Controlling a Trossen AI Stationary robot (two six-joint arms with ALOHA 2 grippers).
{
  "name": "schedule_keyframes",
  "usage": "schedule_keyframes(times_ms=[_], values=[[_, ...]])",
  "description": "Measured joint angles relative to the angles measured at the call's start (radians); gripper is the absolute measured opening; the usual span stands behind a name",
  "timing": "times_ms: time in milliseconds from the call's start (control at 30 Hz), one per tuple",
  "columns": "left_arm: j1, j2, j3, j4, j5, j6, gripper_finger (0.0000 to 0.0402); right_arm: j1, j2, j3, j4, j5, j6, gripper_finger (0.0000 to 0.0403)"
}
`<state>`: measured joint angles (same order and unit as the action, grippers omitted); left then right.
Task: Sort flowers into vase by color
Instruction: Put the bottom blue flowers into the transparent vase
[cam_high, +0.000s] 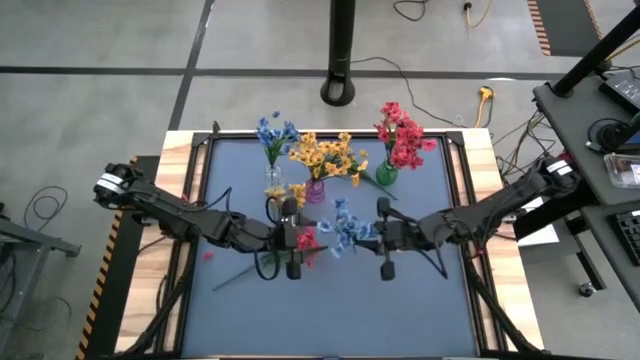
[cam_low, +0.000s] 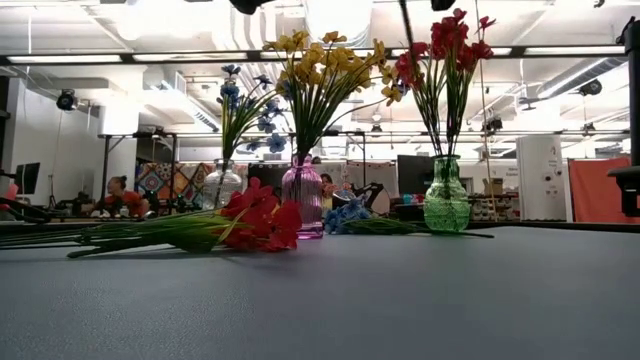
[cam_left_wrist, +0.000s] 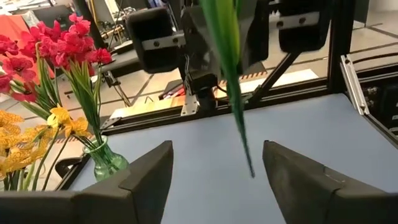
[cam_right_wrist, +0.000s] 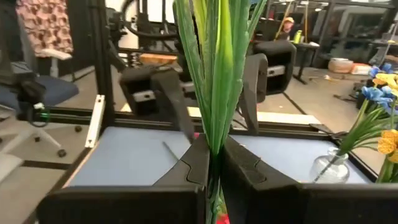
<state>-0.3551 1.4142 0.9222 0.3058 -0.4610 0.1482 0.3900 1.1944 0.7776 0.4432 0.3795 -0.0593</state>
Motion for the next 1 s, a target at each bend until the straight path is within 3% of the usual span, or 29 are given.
schedule_keyframes(times_ms=[233,400,567,867,1000], values=[[-0.006,-0.002,0.000,0.050,0.000,0.008,0.0286,-0.009,0.051,0.001,0.042,-0.001,-0.034,0.0018],[-0.004,-0.002,0.000,0.095,0.010,0.036,0.0303,-0.011,0.093,0.001,0.152,-0.001,-0.079,0.0018],[-0.003,-0.002,0.000,0.143,0.105,0.065,0.0301,-0.029,0.127,0.010,0.206,-0.007,-0.109,0.0018],[0.006,0.017,0.000,0.195,0.103,0.088,0.0280,-0.030,0.240,0.068,0.233,-0.024,-0.201,0.0018],[0.006,0.031,0.000,0.193,0.103,0.134,0.0244,-0.031,0.267,0.090,0.236,-0.014,-0.222,0.0018]])
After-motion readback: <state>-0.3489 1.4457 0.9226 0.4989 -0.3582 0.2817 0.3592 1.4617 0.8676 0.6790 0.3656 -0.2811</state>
